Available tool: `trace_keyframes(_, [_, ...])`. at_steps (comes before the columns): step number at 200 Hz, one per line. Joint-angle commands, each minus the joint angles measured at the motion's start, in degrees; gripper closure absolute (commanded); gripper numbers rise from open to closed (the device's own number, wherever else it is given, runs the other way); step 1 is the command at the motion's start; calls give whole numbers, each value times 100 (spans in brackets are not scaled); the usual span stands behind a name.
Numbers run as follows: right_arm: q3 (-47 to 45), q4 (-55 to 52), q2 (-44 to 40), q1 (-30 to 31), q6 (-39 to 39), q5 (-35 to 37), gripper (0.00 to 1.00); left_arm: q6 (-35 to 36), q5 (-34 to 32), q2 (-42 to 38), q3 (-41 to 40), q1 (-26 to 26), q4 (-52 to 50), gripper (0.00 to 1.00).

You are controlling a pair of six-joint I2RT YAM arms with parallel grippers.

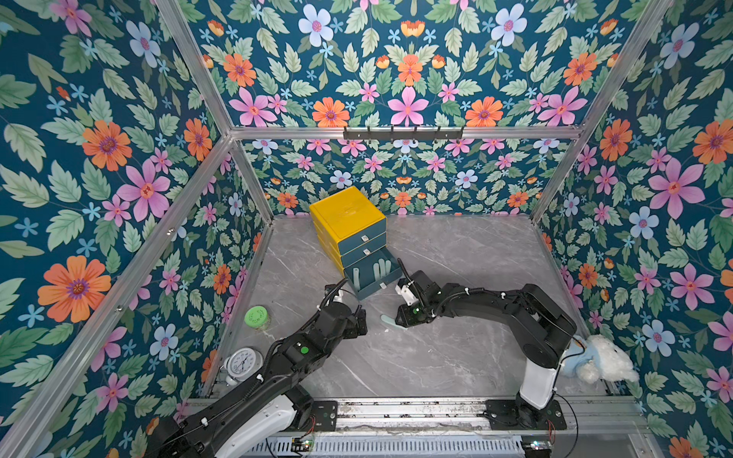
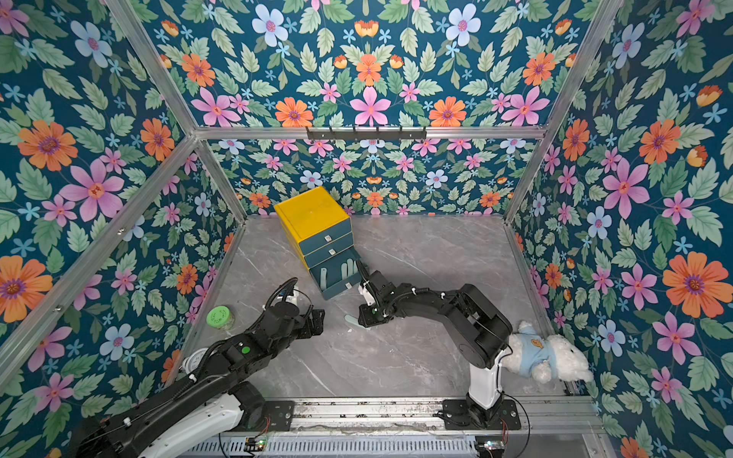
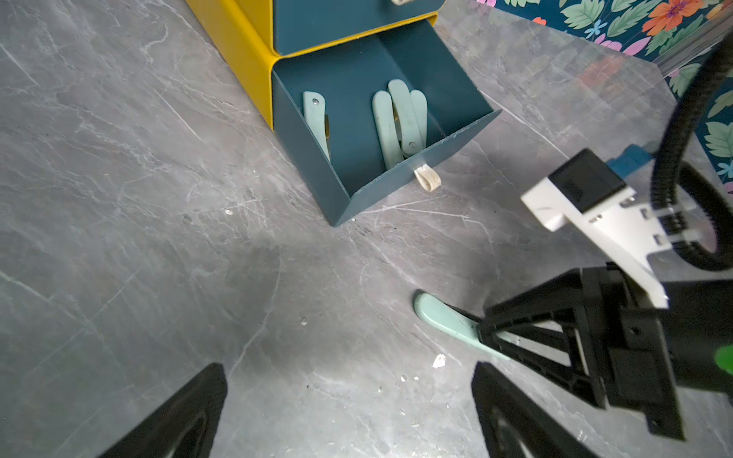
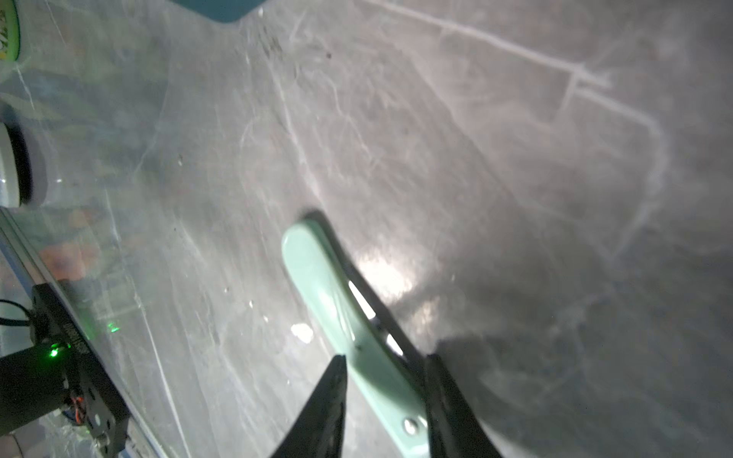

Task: Place the fruit knives into the drawer by color
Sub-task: Pick up the fruit knife from the center of the board.

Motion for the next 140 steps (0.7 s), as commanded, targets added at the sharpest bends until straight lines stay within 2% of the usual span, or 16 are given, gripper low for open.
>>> trace_keyframes(1, [8,-125,-272,154,-12,411,55,-15,-132,11,61,-3,56,1])
trace_keyframes(31, [525,-950,4,387,-400,784,47,-9,-313,43,180,-2,-100,1])
trace_keyframes(92, [1469,-2208,818,663,-997,1606,47,-54,-885,-294,334,3,-532,1])
trace_keyframes(140, [1837,-2592,1214,941,-1270,1860,57,-41,-893,-271,295,11,-542,1])
